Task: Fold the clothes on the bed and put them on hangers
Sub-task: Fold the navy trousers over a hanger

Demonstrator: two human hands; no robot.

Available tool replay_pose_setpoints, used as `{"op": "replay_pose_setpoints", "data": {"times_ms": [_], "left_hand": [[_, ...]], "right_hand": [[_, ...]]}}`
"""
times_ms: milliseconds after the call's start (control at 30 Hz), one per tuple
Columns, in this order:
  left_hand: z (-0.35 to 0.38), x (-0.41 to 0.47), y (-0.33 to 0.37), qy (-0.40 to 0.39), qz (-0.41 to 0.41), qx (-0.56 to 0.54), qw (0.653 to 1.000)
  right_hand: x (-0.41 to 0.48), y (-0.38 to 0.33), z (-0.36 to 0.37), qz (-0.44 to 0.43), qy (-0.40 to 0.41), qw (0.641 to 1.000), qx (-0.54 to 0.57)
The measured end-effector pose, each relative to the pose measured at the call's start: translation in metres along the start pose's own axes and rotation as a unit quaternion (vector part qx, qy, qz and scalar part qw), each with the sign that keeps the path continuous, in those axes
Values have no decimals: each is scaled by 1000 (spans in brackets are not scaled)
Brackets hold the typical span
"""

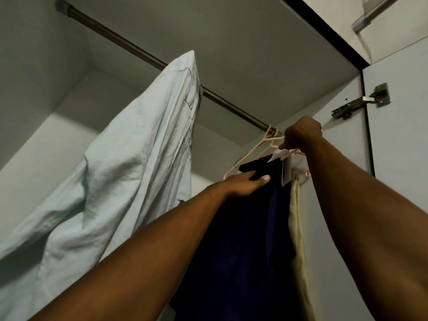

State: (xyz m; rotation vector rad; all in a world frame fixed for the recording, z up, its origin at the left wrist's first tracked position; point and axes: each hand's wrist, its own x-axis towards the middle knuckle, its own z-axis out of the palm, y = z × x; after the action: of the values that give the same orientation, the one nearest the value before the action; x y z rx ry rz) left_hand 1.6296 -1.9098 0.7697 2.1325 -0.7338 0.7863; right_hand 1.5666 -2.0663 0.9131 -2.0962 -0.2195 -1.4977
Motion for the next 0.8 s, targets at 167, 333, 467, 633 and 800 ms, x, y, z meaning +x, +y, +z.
{"op": "replay_pose_setpoints", "data": {"times_ms": [167,333,467,633,800], "left_hand": [[12,-10,-3,-4,-4,-10,1000],[22,-24,-7,39,-4,13,999],[30,-44,-6,74,-6,13,997],[50,-79,-4,87,-4,7,996],[77,-141,23,121,-14,3,993]], "right_hand": [[-11,5,-9,30,36,998,-48],[-47,10,-15,27,114,993,-22],[-81,19,-22,-8,160,987,-10],[-147,46,-39,-3,167,985,-38],[-246,75,-69,18,108,991,-71]]}}
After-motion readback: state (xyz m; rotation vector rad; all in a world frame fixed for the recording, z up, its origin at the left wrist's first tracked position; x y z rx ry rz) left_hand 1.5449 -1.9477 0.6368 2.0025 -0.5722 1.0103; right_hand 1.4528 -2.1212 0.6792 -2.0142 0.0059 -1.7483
